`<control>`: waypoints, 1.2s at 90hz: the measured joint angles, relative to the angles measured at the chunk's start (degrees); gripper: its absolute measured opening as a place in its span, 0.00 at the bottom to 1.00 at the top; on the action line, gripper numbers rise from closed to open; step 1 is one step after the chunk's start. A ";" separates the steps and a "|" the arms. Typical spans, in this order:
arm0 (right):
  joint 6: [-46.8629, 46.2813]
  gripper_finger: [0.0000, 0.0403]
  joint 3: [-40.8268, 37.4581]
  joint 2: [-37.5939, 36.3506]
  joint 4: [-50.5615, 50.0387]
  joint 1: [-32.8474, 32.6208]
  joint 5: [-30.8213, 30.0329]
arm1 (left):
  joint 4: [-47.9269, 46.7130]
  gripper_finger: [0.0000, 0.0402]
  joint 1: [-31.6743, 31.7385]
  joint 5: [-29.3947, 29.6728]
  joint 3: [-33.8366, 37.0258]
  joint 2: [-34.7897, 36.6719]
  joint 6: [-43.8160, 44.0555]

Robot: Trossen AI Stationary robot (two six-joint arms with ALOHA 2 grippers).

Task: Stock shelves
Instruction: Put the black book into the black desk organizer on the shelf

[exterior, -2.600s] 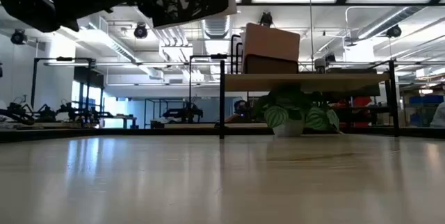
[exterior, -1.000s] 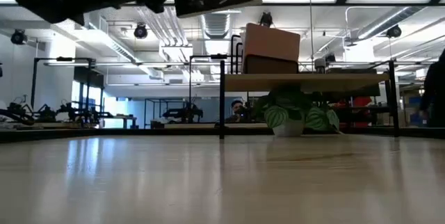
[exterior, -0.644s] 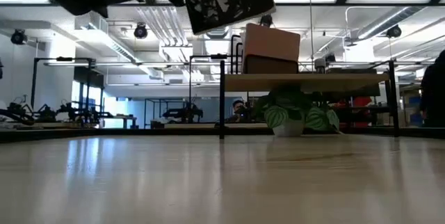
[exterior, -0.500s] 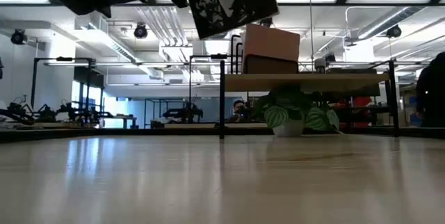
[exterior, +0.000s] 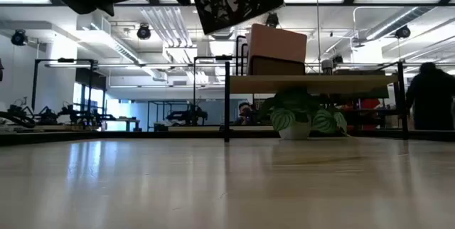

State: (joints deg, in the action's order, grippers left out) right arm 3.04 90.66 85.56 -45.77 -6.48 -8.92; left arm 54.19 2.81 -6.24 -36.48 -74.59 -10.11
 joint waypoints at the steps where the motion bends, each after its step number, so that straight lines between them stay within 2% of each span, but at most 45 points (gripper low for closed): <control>1: -0.01 0.26 -0.02 0.00 -0.01 0.00 -0.01 | 0.22 0.09 0.00 0.00 0.04 0.02 0.08; 15: -0.01 0.32 -0.06 0.04 0.19 0.00 0.00 | 0.86 0.09 0.00 0.15 0.25 0.15 0.59; 26: -0.01 0.33 -0.08 0.04 0.26 0.00 -0.05 | 1.25 0.09 0.02 0.15 0.18 0.15 2.04; 44: -1.73 0.25 -0.10 0.00 -0.39 0.14 -3.27 | 1.23 0.09 0.01 0.12 0.22 0.15 2.21; 60: -3.06 0.08 -0.10 -0.04 -2.83 0.31 -3.53 | -0.82 0.17 0.02 -0.22 0.32 0.15 1.99; 88: -2.35 0.07 -0.23 -1.09 -3.96 0.31 -3.57 | -4.70 0.31 0.02 -0.24 0.45 1.88 -1.85; 108: 1.70 0.07 -0.23 -3.91 -4.46 0.32 -3.71 | -17.56 0.37 0.02 -0.23 0.47 10.41 -3.78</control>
State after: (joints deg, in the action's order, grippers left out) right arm 4.74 90.43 81.65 -50.23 -6.16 -12.63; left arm 36.63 2.83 -6.47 -36.01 -64.18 -13.89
